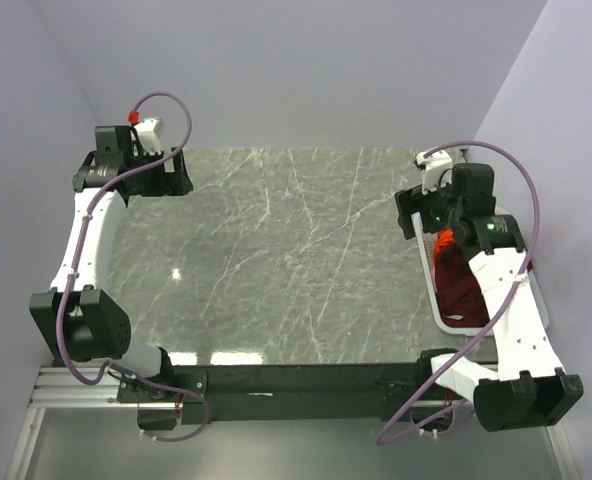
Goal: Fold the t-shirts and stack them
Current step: Grab the tshirt from the pile, then move the tshirt to the center of the board, then flatten the tshirt out
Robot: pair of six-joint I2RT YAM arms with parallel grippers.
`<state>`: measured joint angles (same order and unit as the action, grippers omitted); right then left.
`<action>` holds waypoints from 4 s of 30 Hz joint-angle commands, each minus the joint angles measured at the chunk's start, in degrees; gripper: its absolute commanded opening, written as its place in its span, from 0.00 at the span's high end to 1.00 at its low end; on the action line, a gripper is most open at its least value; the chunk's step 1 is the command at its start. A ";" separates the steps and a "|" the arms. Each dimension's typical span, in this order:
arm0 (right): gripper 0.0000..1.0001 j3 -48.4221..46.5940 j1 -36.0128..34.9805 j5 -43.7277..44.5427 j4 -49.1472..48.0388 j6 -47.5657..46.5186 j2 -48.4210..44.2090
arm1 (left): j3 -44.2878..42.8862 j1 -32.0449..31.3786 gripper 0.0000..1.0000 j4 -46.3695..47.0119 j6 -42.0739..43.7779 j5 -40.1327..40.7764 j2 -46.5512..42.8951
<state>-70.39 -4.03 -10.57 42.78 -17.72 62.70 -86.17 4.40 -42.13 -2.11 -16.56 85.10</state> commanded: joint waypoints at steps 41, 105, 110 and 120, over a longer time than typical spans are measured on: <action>0.17 5.61 27.32 23.93 15.22 -3.29 22.55 | -8.66 -0.62 0.01 -8.14 7.82 -18.51 3.67; 0.15 -36.75 -11.35 -8.15 9.07 -0.04 57.79 | 20.96 -15.30 0.21 10.83 11.60 -11.84 9.28; 0.16 -35.96 -11.52 -7.36 7.58 0.75 61.48 | 19.90 -19.34 0.22 12.86 9.58 -7.72 14.56; 0.37 -26.31 -13.02 -4.12 5.65 -1.53 61.41 | 18.67 -19.96 0.49 11.81 6.76 -0.94 23.62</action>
<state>-100.75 -15.84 -16.73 49.56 -18.11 125.56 -67.70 -15.46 -30.30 5.04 -21.91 106.04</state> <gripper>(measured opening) 0.654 0.544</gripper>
